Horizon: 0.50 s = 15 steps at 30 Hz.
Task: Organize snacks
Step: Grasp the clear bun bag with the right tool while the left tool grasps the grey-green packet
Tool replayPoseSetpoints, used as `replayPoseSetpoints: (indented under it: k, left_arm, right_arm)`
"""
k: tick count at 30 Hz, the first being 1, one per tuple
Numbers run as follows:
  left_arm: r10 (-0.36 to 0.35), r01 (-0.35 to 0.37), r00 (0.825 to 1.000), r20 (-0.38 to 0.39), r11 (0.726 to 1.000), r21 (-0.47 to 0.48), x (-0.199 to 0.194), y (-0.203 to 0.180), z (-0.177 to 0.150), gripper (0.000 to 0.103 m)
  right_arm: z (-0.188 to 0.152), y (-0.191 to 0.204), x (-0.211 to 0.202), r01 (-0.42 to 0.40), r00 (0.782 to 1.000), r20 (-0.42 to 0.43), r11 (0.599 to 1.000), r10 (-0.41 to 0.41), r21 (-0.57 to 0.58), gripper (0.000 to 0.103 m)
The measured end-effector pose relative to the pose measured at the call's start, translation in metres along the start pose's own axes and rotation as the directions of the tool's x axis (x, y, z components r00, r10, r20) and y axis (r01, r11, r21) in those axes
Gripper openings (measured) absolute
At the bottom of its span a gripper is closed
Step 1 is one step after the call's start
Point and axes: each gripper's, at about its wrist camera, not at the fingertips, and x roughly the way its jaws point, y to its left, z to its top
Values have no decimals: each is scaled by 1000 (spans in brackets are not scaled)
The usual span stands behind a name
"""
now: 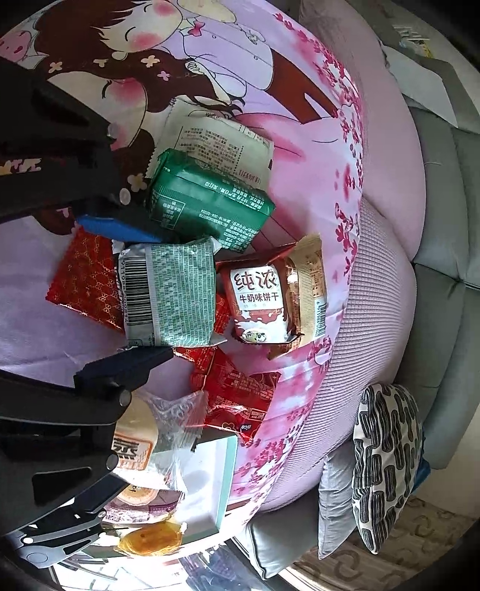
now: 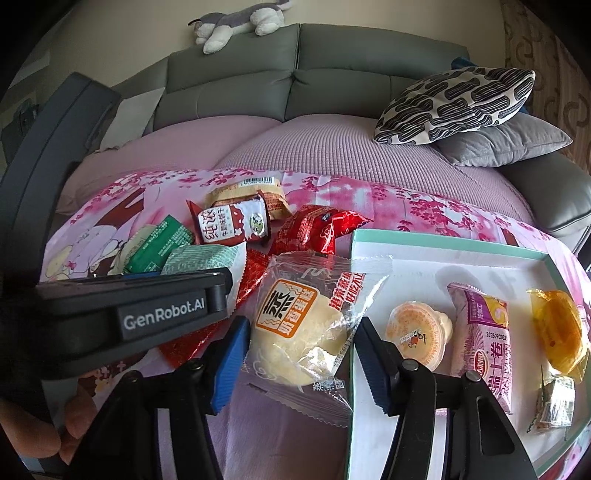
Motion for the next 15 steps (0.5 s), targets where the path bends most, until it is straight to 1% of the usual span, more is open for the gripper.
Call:
replayPoseSetpoints:
  k: [3, 9, 12, 15]
  left_arm:
    - [1, -1, 1000, 2, 1000, -3, -1, 1, -1, 54]
    - [0, 0, 1000, 28, 1000, -10, -8, 2, -1, 53]
    - [0, 1, 999, 48, 1000, -17, -14, 3, 0, 53]
    - [-2, 4, 998, 68, 1000, -28, -21, 5, 2, 53]
  right_arm:
    - [1, -1, -3, -19, 1000, 7, 1000, 19, 7, 57]
    - [2, -1, -6, -28, 999, 19, 1000, 27, 11, 55]
    - [4, -4, -12, -5, 999, 39, 1000, 5, 13, 54]
    - [6, -11, -17, -14, 999, 51, 999, 12, 43, 54]
